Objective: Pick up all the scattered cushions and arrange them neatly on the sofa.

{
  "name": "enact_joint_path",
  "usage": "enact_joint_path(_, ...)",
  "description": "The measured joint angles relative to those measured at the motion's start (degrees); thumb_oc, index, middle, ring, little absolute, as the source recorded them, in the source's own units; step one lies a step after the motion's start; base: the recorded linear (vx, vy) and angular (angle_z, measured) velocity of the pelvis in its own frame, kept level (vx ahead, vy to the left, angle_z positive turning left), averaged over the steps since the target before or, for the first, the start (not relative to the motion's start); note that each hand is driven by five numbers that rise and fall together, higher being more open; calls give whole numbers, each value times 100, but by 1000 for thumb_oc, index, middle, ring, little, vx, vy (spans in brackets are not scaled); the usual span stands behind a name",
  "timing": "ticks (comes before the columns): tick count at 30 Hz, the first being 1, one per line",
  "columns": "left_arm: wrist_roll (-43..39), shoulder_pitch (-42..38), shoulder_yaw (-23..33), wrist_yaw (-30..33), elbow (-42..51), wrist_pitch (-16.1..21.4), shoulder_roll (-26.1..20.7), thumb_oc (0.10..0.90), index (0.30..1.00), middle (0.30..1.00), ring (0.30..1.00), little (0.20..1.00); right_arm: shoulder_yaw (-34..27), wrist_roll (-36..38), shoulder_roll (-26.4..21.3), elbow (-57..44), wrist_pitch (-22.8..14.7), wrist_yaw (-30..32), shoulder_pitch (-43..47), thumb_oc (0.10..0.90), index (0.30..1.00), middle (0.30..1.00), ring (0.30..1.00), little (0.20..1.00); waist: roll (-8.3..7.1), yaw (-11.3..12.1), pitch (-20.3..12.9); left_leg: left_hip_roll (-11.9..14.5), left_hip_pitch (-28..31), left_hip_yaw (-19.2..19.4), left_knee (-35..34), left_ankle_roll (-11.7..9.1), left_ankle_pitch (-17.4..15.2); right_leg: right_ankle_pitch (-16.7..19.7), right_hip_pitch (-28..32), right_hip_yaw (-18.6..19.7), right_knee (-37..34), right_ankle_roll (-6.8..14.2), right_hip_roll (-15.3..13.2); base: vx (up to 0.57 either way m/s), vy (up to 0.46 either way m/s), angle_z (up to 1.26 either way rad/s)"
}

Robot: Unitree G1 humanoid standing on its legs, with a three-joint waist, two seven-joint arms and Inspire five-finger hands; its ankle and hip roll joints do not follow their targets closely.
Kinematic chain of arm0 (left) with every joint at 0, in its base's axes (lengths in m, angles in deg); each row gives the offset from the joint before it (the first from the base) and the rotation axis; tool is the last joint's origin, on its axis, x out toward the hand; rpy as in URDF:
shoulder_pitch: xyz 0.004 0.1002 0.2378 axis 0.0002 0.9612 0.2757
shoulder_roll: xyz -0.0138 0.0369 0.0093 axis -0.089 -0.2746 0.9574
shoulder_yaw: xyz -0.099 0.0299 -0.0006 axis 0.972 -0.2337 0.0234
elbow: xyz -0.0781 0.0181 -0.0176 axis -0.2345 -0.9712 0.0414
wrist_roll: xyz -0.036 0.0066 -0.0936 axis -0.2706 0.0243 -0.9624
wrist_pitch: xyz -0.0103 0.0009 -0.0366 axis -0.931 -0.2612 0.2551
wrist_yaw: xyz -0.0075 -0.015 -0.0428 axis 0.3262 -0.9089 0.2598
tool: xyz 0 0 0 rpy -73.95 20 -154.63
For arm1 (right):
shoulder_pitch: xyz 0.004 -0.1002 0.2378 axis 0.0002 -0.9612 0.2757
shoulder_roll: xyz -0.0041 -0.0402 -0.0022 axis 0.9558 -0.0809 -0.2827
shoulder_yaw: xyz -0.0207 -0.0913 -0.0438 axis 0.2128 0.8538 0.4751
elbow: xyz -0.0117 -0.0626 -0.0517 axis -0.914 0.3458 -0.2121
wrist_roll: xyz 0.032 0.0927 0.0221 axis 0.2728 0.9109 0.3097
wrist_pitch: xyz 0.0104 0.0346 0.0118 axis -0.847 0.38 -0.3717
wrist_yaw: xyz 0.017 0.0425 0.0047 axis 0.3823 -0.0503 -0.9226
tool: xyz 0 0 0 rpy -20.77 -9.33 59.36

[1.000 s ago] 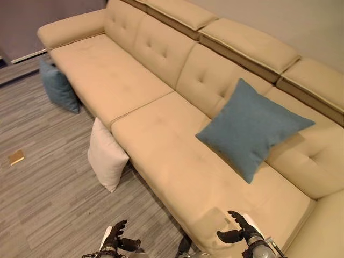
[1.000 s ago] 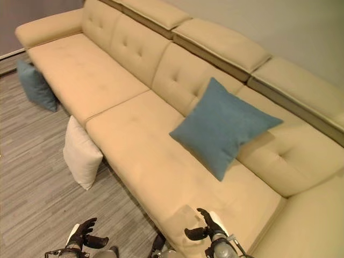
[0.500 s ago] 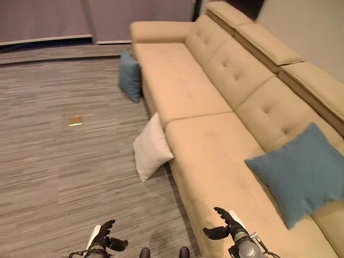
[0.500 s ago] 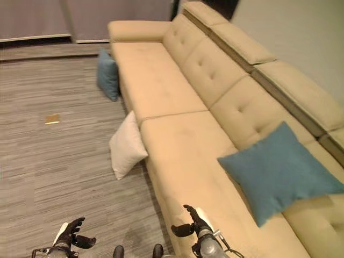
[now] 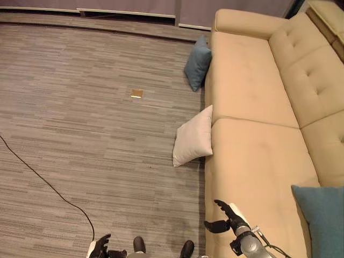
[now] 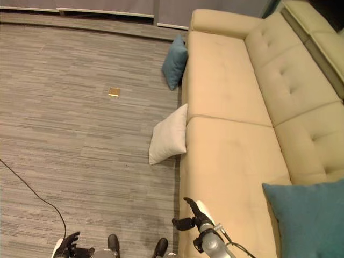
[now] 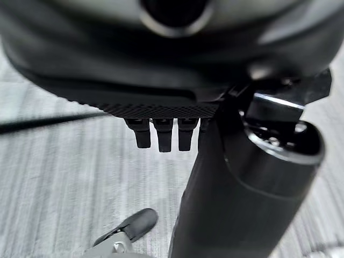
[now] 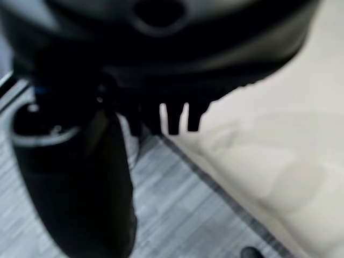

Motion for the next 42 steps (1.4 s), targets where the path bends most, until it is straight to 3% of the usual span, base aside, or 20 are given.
enact_joint_path(3, 12, -33, -10, -8, 13, 1, -4, 800, 900, 900, 900, 900, 1, -22, 285, 339, -5, -1, 62, 800, 900, 900, 900, 900, -182, -27, -132, -334, 138, -171, -83, 185, -80, -208, -93, 111, 536, 235, -348, 214, 284, 33)
enact_joint_path(9, 124, -175, -48, -5, -3, 4, -141, 800, 900, 900, 900, 900, 154, -45, 474, 343, -6, -30, 238, 800, 900, 900, 900, 900, -60, -21, -130, -530, 468, -129, -1, 511, -311, -356, -1098, 1031, 3428, 607, -1112, 180, 259, 15)
enact_joint_path(11, 134, -178, -117, -6, -24, -21, -218, 800, 900, 900, 900, 900, 244, -47, 474, 288, -1, -43, 288, 800, 900, 900, 900, 900, -26, -83, -92, -638, 695, -256, -191, 776, -471, -260, -1665, 1842, 4372, 842, -1105, 272, 116, -1)
enact_joint_path(13, 153, -148, -112, 1, -25, -23, -256, 800, 900, 900, 900, 900, 249, -47, 486, 71, -26, -48, 121, 800, 900, 900, 900, 900, 30, -194, -119, -622, 846, -382, -377, 831, -433, -694, -1929, 2052, 3828, 896, -668, 282, 35, 26)
enact_joint_path(17, 185, -241, -134, -10, -71, -15, -160, 800, 900, 900, 900, 900, 240, -41, 451, 118, 4, -57, 66, 800, 900, 900, 900, 900, -20, -493, -126, -754, 871, -595, -365, 721, -627, -287, -2321, 1764, 1492, 508, -173, 351, -7, 41)
enact_joint_path(18, 254, -311, -167, -17, -216, -16, -117, 800, 900, 900, 900, 900, 229, -38, 451, 129, 6, -58, 7, 800, 900, 900, 900, 900, -14, -566, -128, -767, 916, -695, -357, 724, -645, -10, -2349, 1785, 857, 596, -71, 317, -2, 50)
enact_joint_path(21, 345, -229, -364, -13, -274, -18, -63, 800, 900, 900, 900, 900, 134, -14, 451, 114, -15, -62, -132, 800, 900, 900, 900, 900, 28, -637, -153, -742, 1329, -941, -341, 484, -985, 322, -2192, 1727, 731, 358, 76, 398, -32, 47)
enact_joint_path(22, 363, -246, -490, -15, -271, -27, 11, 800, 900, 900, 900, 900, -8, -13, 424, 115, -11, -83, -202, 800, 900, 900, 900, 900, 141, -668, -177, -629, 1461, -1110, -269, 392, -1101, 573, -2026, 1726, 784, 51, 143, 324, -126, 120)
enact_joint_path(24, 394, -316, -566, -42, -90, -4, 157, 800, 900, 900, 900, 900, -193, -33, 262, 193, 39, -114, -217, 800, 900, 900, 900, 900, 236, -716, -279, -442, 1161, -1068, 1030, -168, -1144, 820, -1427, 1499, 567, -397, 206, 304, -131, 110)
enact_joint_path(25, 388, -306, -542, -23, -42, -7, 154, 800, 900, 900, 900, 900, -182, -38, 186, 253, -10, -117, -82, 800, 900, 900, 900, 900, 54, -601, -314, -251, 275, -790, 3100, -612, -947, 733, -1030, 1543, 275, -532, 154, 299, -61, -23)
enact_joint_path(26, 387, -258, -549, -29, -22, -6, 159, 800, 900, 900, 900, 900, -138, -27, 131, 300, -30, -87, 59, 800, 900, 900, 900, 900, -5, -496, -322, 0, -172, -656, 3632, -538, -1097, 655, -673, 1688, 20, -638, 335, 240, -32, -57)
enact_joint_path(28, 377, -285, -546, -31, -4, -6, 118, 800, 900, 900, 900, 900, -94, -8, 137, 342, 15, -20, 105, 800, 900, 900, 900, 900, -93, -493, -369, 136, -526, -617, 3137, -399, -1241, 557, -445, 1735, -179, -723, 455, 162, 31, -43)
enact_joint_path(31, 375, -500, -542, -51, 55, 0, -90, 800, 900, 900, 900, 900, 19, -6, 157, 353, 43, -28, 133, 800, 900, 900, 900, 900, -418, -516, -277, 144, -942, -624, 1945, -358, -1147, 402, -191, 1793, -274, -582, 517, 198, 106, -22)
enact_joint_path(33, 365, -541, -542, -57, 19, 3, -120, 800, 900, 900, 900, 900, 22, -8, 163, 389, 62, -18, 65, 800, 900, 900, 900, 900, -506, -492, -278, 157, -952, -1001, 773, -462, -612, 257, -22, 1965, -274, -379, 576, 265, 203, -34)
enact_joint_path(35, 332, -579, -538, -56, -44, -1, -144, 800, 900, 900, 900, 900, 81, -15, 178, 579, 72, -15, 110, 800, 900, 900, 900, 900, -500, -439, -272, 244, -1059, -1536, 138, -590, -104, 74, 172, 2125, -276, -305, 633, 274, 251, -41)
enact_joint_path(37, 336, -569, -546, -59, -164, -1, -141, 800, 900, 900, 900, 900, 115, -33, 176, 649, 82, -17, 84, 800, 900, 900, 900, 900, -424, -357, -273, 225, -952, -1502, 8, -421, -37, -98, 354, 2286, -249, -228, 634, 157, 169, -52)
enact_joint_path(38, 319, -476, -539, -56, -222, -13, -66, 800, 900, 900, 900, 900, 119, -40, 133, 654, 69, -14, -13, 800, 900, 900, 900, 900, -261, -337, -333, 230, -861, -1471, 97, -364, 4, -163, 443, 2364, -190, -179, 683, 218, 265, -57)
enact_joint_path(39, 331, -405, -547, -55, -219, -14, -44, 800, 900, 900, 900, 900, 123, -44, 137, 659, 72, 6, -92, 800, 900, 900, 900, 900, -182, -342, -414, 204, -854, -1495, 173, -124, 517, -285, 507, 2401, -139, -156, 662, 216, 278, -40)
enact_joint_path(40, 340, -404, -548, -53, -249, -14, -81, 800, 900, 900, 900, 900, 141, -51, 206, 708, 71, 0, -160, 800, 900, 900, 900, 900, -238, -361, -443, 106, -814, -1414, 190, -88, 567, -393, 510, 2440, -39, -69, 522, 192, 273, -48)
enact_joint_path(42, 356, -367, -561, -53, -278, -89, -160, 800, 900, 900, 900, 900, 249, -134, 367, 733, 71, -26, -184, 800, 900, 900, 900, 900, -245, -352, -440, -18, -296, -1073, -186, 120, 488, -633, -91, 2490, 1532, 195, 262, 184, 272, -65)
